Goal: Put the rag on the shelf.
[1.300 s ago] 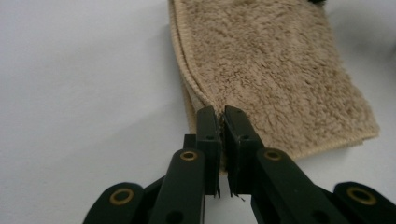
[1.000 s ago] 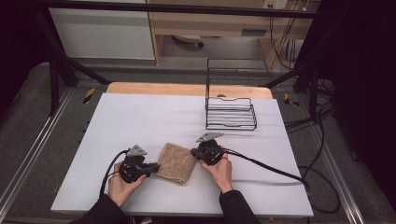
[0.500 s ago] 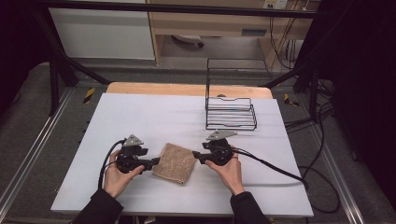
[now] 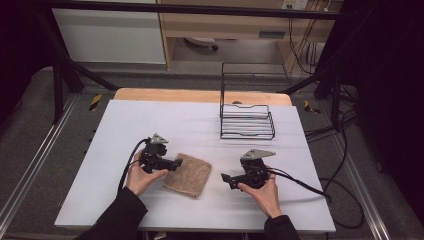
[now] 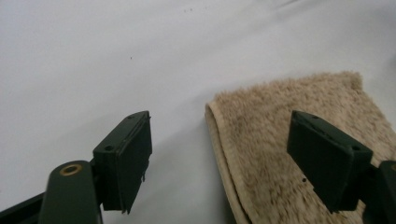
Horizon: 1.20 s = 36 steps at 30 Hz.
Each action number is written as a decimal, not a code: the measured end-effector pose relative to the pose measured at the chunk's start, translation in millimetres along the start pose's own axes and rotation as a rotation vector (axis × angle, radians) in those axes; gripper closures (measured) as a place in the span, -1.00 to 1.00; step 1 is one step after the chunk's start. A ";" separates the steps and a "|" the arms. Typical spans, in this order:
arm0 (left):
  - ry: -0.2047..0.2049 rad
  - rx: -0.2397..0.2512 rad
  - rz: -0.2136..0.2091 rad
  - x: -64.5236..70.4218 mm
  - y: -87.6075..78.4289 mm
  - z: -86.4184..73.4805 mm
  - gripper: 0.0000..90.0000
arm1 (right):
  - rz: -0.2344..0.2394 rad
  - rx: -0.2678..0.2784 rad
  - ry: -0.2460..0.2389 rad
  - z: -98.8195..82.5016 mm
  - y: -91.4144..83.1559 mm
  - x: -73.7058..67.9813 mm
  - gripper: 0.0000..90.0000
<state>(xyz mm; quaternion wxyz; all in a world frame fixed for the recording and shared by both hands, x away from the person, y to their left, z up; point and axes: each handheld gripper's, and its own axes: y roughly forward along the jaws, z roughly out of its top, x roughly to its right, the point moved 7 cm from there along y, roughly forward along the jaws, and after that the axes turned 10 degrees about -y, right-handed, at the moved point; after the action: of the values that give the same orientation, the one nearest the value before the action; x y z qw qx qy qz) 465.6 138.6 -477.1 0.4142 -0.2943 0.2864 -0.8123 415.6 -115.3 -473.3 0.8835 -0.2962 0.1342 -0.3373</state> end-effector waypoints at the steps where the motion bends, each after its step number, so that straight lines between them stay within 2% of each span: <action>1: -0.003 0.010 -0.002 -0.9 2.7 1.4 -0.45 | 0.000 -0.002 0.009 -2.8 -0.4 0.3 -0.88; 4: -0.025 0.009 0.003 -5.4 10.3 3.1 -0.37 | 0.000 -0.012 0.017 -7.1 -0.9 1.2 -0.90; 7: -0.028 -0.007 0.004 -7.9 15.5 3.0 -0.28 | -0.001 -0.009 0.021 -8.9 -1.8 0.8 -0.90; 8: -0.029 -0.007 -0.002 -7.6 16.7 2.8 -0.15 | 0.004 -0.001 0.025 -8.5 -1.3 -0.4 -0.91; 9: -0.031 -0.010 -0.008 -6.8 18.0 2.4 -0.15 | 0.004 -0.001 0.025 -8.5 -1.3 -0.4 -0.91; 14: -0.029 -0.020 -0.024 -3.5 22.8 0.8 0.12 | 0.004 0.013 0.038 -7.9 -0.2 -1.9 -0.93; 19: -0.039 -0.030 -0.040 -3.0 24.9 0.0 0.23 | 0.014 0.018 0.042 -7.2 1.0 -2.7 -0.95; 21: -0.036 -0.034 -0.042 -0.7 25.2 -0.7 0.34 | 0.017 0.022 0.048 -6.4 1.4 -3.1 -0.96; 22: -0.034 -0.041 -0.049 2.0 25.5 -1.7 0.48 | 0.021 0.029 0.049 -4.9 1.6 -3.7 -0.98; 27: -0.035 -0.038 -0.041 4.6 25.8 -2.3 0.55 | 0.023 0.052 0.056 -1.5 1.5 -3.9 -0.98; 31: -0.040 -0.038 -0.041 5.6 25.8 -2.5 0.62 | -0.008 0.026 0.042 1.2 5.4 -4.4 -0.98; 36: -0.025 -0.037 -0.040 8.2 26.0 -3.2 0.81 | 0.005 0.025 0.021 10.0 16.2 -12.7 -0.89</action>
<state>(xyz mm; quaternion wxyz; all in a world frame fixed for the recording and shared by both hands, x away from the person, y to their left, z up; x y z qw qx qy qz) 472.5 119.6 -495.7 0.3960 -0.3177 0.2905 -0.8111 419.0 -92.7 -474.9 0.8866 -0.2811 0.1401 -0.3397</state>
